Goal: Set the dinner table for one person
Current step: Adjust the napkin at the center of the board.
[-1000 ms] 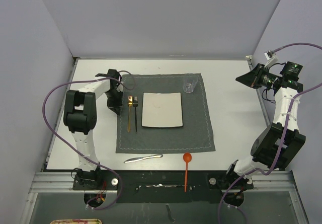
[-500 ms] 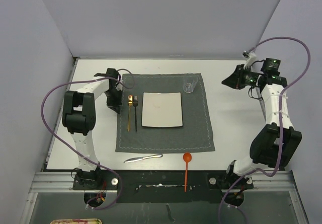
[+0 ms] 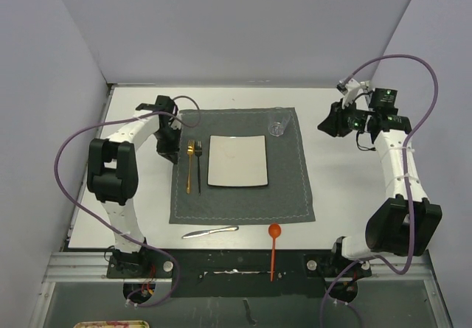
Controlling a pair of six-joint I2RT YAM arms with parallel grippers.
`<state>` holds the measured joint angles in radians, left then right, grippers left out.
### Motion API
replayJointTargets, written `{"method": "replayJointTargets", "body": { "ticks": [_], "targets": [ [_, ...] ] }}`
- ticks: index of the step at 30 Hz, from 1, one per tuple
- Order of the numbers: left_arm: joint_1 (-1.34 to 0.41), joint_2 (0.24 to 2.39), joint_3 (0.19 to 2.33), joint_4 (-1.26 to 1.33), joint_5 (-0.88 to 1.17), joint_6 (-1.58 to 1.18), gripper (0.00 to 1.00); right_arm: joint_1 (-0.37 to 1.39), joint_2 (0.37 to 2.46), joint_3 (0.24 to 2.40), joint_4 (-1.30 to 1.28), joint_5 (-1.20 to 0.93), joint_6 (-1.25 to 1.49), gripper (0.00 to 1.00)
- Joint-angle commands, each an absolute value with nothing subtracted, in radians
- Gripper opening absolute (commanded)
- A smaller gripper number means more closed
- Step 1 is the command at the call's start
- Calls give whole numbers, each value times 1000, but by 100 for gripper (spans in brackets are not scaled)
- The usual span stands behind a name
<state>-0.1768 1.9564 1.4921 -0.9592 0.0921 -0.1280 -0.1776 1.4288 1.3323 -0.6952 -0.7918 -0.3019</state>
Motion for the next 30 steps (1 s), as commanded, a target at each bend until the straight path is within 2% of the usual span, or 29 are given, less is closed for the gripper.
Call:
{"method": "replayJointTargets", "body": {
  "ticks": [1,9,15,30],
  "targets": [
    [-187,1825,1485,-988,90,-107,0,-132,1380,1309,-701,-791,-364,21],
    [-187,1848,1454,-1054,31,-117,1,-68,1361,1289,-751,-775,-421,29],
    [-180,1863,1449,-1037,-37,-83,1,-59,1335,1294,-784,-777,-439,30],
    [-158,1981,1457,-1033,-15,-78,4,-19,1361,1317,-783,-762,-408,32]
  ]
}}
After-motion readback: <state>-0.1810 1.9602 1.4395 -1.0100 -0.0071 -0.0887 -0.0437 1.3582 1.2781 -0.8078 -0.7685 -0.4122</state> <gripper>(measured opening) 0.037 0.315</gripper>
